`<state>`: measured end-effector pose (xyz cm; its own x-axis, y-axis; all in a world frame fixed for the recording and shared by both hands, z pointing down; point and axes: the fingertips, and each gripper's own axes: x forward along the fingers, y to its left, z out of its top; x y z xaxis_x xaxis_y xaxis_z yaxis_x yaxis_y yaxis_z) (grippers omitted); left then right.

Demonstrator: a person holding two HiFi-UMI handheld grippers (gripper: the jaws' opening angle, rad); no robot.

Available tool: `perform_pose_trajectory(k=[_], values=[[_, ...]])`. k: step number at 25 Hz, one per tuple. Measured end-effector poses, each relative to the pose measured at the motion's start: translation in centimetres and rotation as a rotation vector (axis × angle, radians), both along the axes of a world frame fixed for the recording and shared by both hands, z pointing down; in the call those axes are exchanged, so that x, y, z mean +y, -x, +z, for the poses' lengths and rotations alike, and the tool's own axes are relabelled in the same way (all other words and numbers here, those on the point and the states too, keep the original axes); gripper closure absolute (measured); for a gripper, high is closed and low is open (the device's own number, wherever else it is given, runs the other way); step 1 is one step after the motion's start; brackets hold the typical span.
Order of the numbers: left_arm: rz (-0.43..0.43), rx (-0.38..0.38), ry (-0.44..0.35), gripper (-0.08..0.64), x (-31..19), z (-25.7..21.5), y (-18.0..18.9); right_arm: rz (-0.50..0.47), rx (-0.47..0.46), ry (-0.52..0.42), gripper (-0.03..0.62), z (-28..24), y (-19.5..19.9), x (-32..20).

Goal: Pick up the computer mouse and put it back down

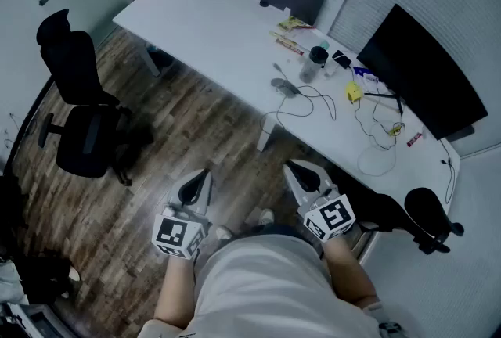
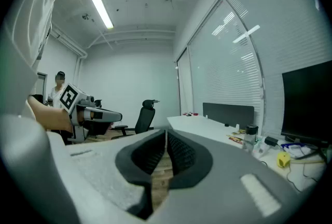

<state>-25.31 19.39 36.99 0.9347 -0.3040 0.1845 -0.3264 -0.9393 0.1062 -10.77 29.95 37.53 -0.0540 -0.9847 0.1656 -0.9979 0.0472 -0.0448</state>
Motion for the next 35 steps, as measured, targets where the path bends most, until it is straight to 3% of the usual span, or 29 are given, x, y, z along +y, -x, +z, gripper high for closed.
perform_pose_trajectory(k=[12,23,35], values=[[0.002,-0.015,-0.013,0.551,1.6,0.3,-7.7,0.005,-0.021,-0.045,0.577,-0.3,-7.4,1.5],[0.032,-0.095,-0.016,0.551,2.4,2.3,-13.5,0.033,-0.061,-0.048,0.577,1.7,-13.5,2.7],[0.138,-0.071,0.019,0.551,-7.4,3.8,-18.7,0.105,-0.025,0.021,0.577,2.7,-16.9,-5.8]])
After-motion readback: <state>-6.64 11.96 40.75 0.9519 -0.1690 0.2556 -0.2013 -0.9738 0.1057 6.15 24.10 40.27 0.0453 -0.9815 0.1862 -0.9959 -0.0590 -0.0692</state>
